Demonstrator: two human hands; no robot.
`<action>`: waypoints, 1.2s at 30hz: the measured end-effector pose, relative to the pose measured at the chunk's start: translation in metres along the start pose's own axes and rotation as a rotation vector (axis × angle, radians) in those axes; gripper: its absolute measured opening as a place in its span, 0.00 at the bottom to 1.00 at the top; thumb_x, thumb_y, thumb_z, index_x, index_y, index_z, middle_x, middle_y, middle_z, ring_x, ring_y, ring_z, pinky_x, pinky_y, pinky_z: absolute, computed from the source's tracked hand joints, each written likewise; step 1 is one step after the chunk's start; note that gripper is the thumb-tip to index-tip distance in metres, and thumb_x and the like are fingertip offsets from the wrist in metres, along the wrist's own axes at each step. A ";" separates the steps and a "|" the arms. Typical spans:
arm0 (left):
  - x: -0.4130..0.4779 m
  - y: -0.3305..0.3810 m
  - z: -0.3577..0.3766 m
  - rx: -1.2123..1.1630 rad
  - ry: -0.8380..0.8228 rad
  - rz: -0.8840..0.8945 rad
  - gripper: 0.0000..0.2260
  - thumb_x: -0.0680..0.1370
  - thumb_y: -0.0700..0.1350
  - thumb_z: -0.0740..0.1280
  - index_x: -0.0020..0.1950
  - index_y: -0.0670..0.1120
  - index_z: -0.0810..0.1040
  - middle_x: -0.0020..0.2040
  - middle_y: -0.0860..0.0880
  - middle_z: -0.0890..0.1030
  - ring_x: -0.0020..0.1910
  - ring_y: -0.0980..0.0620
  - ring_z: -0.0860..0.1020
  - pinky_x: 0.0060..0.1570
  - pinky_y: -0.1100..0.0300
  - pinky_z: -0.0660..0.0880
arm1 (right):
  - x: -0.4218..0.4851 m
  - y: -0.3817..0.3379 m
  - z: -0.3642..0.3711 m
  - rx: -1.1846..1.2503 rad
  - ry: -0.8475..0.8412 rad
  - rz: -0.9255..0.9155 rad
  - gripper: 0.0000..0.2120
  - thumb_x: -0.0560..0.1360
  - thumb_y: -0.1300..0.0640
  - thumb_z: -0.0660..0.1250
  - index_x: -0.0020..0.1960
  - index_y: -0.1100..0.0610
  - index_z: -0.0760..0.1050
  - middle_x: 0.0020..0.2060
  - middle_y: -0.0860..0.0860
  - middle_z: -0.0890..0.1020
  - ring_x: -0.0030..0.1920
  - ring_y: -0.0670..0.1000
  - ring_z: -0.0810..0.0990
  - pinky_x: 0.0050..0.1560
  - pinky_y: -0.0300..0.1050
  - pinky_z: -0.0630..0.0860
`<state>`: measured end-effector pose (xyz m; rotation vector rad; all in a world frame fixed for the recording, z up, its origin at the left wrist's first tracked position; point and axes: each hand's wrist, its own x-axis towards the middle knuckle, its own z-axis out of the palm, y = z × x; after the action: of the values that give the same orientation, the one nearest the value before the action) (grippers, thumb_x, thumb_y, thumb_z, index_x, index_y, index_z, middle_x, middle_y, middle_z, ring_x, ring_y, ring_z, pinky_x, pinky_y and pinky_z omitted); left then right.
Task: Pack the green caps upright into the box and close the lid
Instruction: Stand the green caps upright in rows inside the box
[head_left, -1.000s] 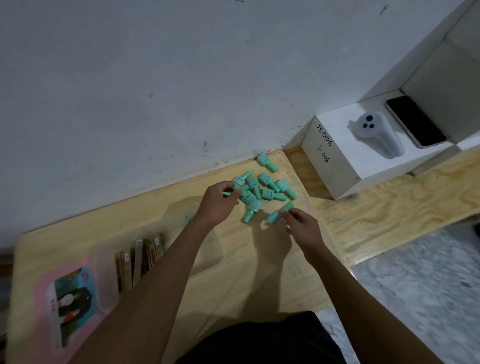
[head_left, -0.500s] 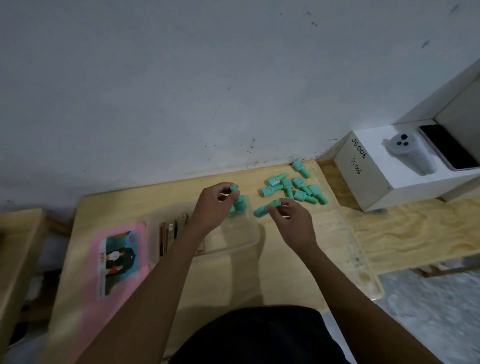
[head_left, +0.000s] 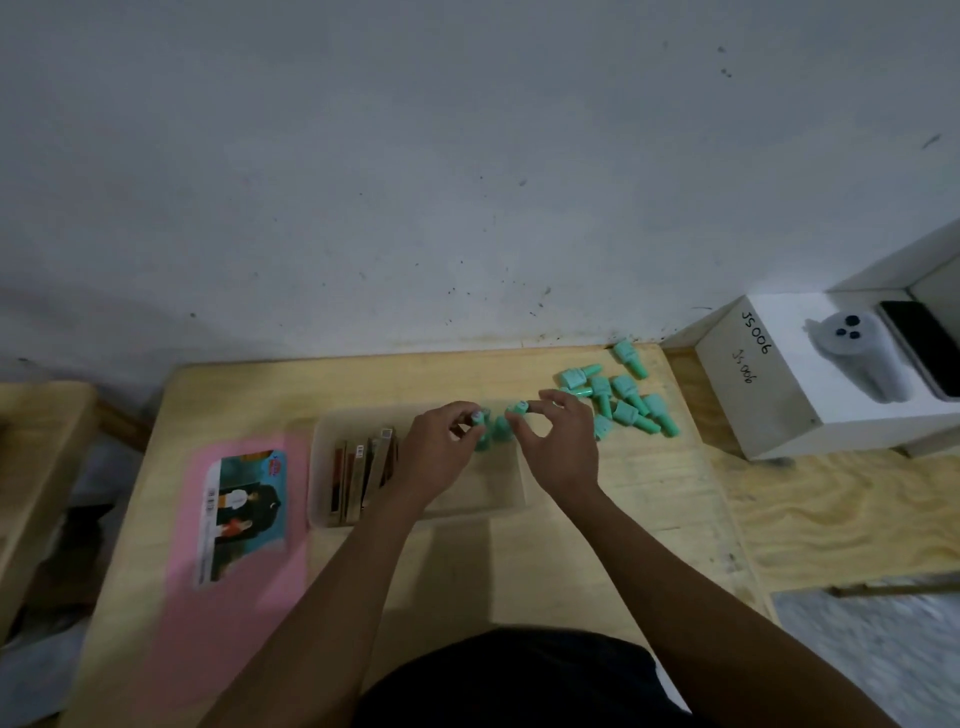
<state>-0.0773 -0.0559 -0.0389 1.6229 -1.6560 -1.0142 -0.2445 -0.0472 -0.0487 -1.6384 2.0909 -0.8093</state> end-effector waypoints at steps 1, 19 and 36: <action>0.001 -0.003 0.002 0.003 -0.003 -0.006 0.10 0.74 0.45 0.70 0.55 0.50 0.82 0.47 0.53 0.83 0.42 0.56 0.80 0.44 0.61 0.77 | -0.002 0.003 0.002 -0.032 0.007 0.004 0.15 0.73 0.44 0.71 0.54 0.51 0.83 0.61 0.47 0.78 0.65 0.50 0.70 0.63 0.50 0.71; 0.004 -0.015 0.032 0.139 -0.032 0.005 0.13 0.76 0.44 0.68 0.61 0.48 0.80 0.51 0.50 0.79 0.42 0.54 0.74 0.40 0.61 0.70 | -0.007 0.014 0.013 -0.450 0.028 -0.190 0.12 0.71 0.44 0.71 0.48 0.50 0.85 0.58 0.50 0.81 0.61 0.55 0.76 0.53 0.55 0.75; 0.003 -0.011 0.036 0.150 0.043 -0.003 0.13 0.75 0.44 0.69 0.59 0.47 0.80 0.51 0.48 0.81 0.45 0.50 0.78 0.42 0.59 0.73 | -0.002 0.015 0.009 -0.434 -0.021 -0.193 0.14 0.72 0.42 0.69 0.52 0.49 0.82 0.59 0.50 0.79 0.63 0.54 0.74 0.56 0.54 0.73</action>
<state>-0.1020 -0.0542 -0.0674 1.7313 -1.7372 -0.8678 -0.2497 -0.0450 -0.0652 -2.0841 2.2295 -0.4028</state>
